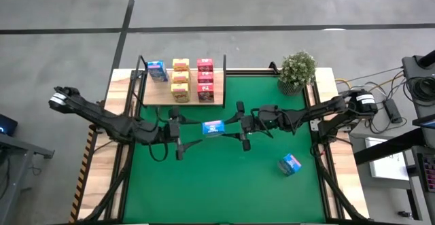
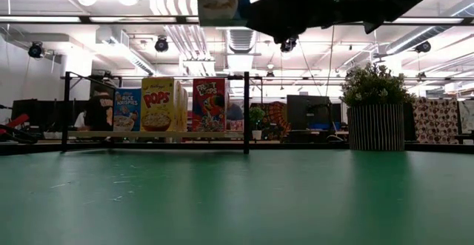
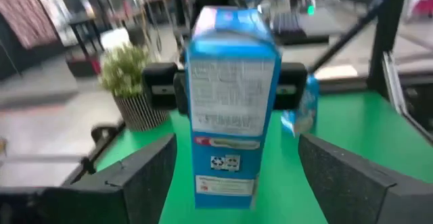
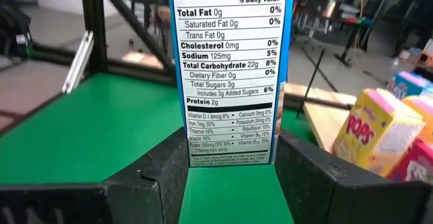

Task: Stack cereal on shelf
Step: Put the top blue cereal box aligned with the blue cereal box on the shelf

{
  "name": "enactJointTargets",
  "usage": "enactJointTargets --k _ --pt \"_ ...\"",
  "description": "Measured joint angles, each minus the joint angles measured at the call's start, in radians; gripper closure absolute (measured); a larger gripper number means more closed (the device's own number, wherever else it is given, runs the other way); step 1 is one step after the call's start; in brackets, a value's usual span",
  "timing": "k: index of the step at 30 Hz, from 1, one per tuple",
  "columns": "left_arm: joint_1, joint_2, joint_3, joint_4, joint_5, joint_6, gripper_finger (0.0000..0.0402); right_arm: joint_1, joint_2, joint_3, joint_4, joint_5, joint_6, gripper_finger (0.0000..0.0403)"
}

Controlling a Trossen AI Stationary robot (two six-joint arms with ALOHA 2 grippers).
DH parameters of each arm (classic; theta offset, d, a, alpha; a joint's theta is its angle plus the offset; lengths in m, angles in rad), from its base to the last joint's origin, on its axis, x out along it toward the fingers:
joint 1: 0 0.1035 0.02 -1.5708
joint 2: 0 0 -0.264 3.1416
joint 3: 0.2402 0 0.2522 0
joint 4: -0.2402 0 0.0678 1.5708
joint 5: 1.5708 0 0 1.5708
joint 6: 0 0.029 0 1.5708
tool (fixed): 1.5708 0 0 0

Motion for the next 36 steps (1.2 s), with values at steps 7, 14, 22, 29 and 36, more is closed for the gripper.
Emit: enactJointTargets --k 7,14,22,29,36 --pt "-0.018 0.026 0.319 -0.516 -0.038 -0.102 0.0109 0.0 -0.026 0.001 -0.148 0.051 -0.03 0.0218" --pt "-0.018 0.22 0.602 -0.696 -0.045 -0.022 0.0109 0.0 -0.027 0.001 -0.183 0.089 -0.039 0.0219" --pt "0.007 0.426 0.808 -0.908 -0.053 -0.05 0.0121 0.0 -0.027 0.001 -0.183 0.089 -0.038 0.0219" --pt "0.05 0.505 0.899 -1.06 -0.094 -0.102 0.0134 0.0 -0.027 0.001 -0.183 0.087 -0.031 0.0219" --pt "0.05 0.499 0.914 -1.084 -0.097 -0.095 0.0135 0.0 -0.028 0.001 -0.185 0.086 -0.031 0.0219"
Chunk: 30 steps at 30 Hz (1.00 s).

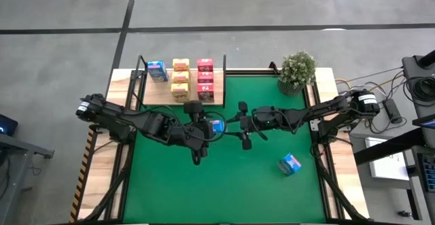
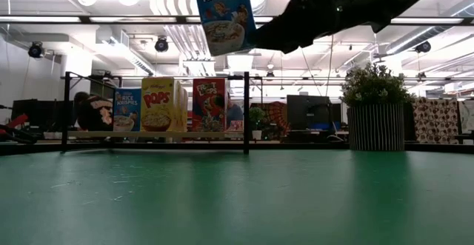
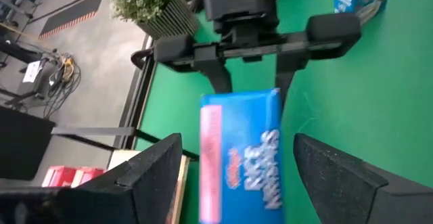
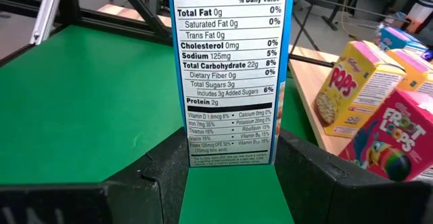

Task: Stack cereal on shelf
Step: Put the top blue cereal box aligned with the blue cereal box on the shelf

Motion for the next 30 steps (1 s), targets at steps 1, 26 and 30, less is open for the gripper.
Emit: enactJointTargets --k 1,26,30 --pt "0.001 -0.003 0.0 -0.008 -0.001 -0.005 0.0135 0.0 0.0 0.0 0.0 0.0 0.0 0.0219" --pt "0.001 0.001 -0.002 -0.017 0.003 -0.006 0.0243 0.0 0.0 0.0 -0.001 0.001 0.003 0.0215" --pt "0.001 0.001 -0.002 -0.016 0.003 -0.006 0.0247 0.0 0.0 0.0 -0.001 0.0 0.009 0.0203"
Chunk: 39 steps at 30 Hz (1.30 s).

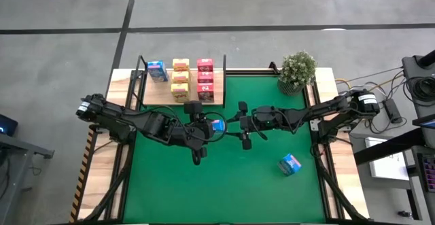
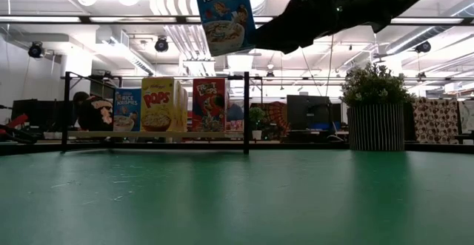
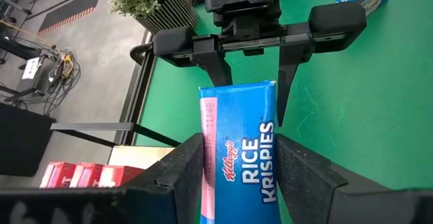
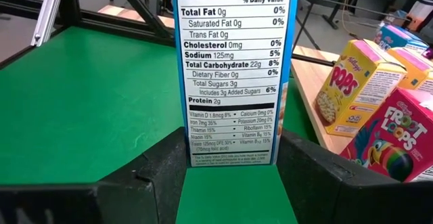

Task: Stack cereal on shelf
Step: Put the top blue cereal box aligned with the blue cereal box on the shelf

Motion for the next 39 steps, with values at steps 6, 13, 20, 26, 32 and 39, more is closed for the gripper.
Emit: enactJointTargets --k 6,13,20,26,32,39 --pt "0.0 0.0 -0.001 0.0 0.0 0.0 0.0247 0.0 0.0 0.0 0.0 -0.006 0.011 0.0166" --pt "0.0 -0.003 0.0 -0.056 0.022 0.011 0.0247 0.0 -0.032 0.0 -0.006 -0.008 0.042 0.0118" --pt "0.0 -0.07 0.0 -0.253 0.025 -0.003 0.0247 0.0 -0.132 0.0 -0.049 -0.008 0.047 0.0098" --pt "0.001 -0.191 0.0 -0.49 -0.003 -0.086 0.0247 0.0 -0.237 0.0 -0.101 -0.008 0.02 0.0097" --pt "0.036 -0.337 -0.017 -0.623 -0.142 -0.224 0.0247 0.0 -0.295 0.0 -0.097 -0.007 -0.004 0.0096" --pt "0.206 -0.466 -0.07 -0.632 -0.143 -0.243 0.0247 0.0 -0.307 0.0 -0.096 -0.007 -0.025 0.0097"
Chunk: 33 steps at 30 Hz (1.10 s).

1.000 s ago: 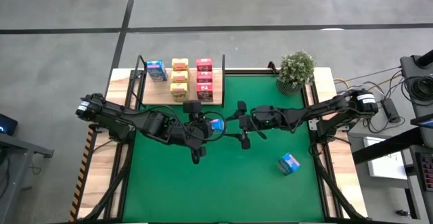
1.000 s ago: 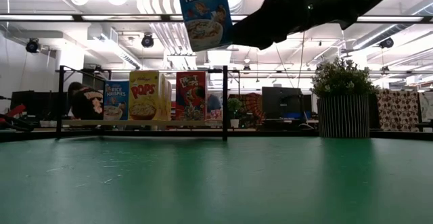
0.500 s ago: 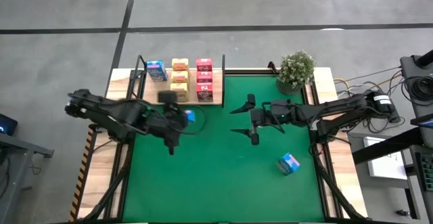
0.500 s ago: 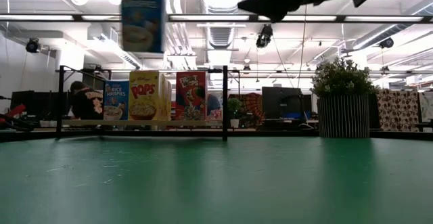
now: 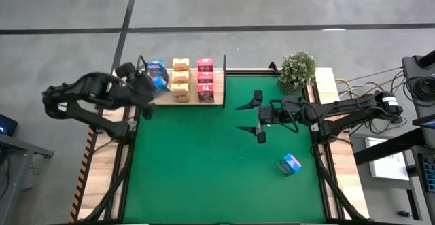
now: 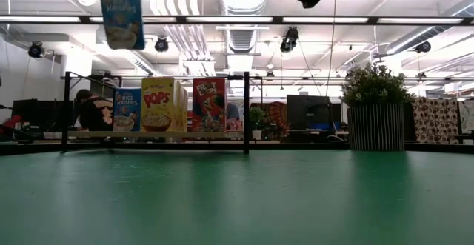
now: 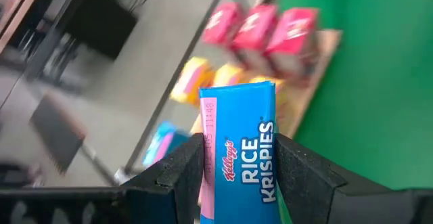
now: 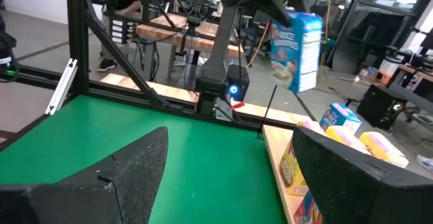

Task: Stack cereal on shelf
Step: Put the top blue cereal box aligned with the blue cereal box on the shelf

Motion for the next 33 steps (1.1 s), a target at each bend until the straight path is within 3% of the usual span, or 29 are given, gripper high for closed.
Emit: enactJointTargets --k 8,14,24,33 --pt "0.288 -0.075 -0.158 0.001 0.013 0.047 0.0247 0.0 0.012 0.0 0.004 0.001 -0.02 0.0106" --pt "0.454 -0.075 -0.31 0.17 0.155 0.126 0.0247 0.0 0.018 0.0 0.004 0.001 -0.034 0.0107" --pt "0.614 -0.045 -0.493 0.458 0.264 0.29 0.0247 0.0 0.023 0.0 -0.011 0.001 -0.034 0.011" --pt "0.658 -0.044 -0.543 0.53 0.296 0.376 0.0247 0.0 0.024 0.0 -0.009 0.001 -0.036 0.0106"
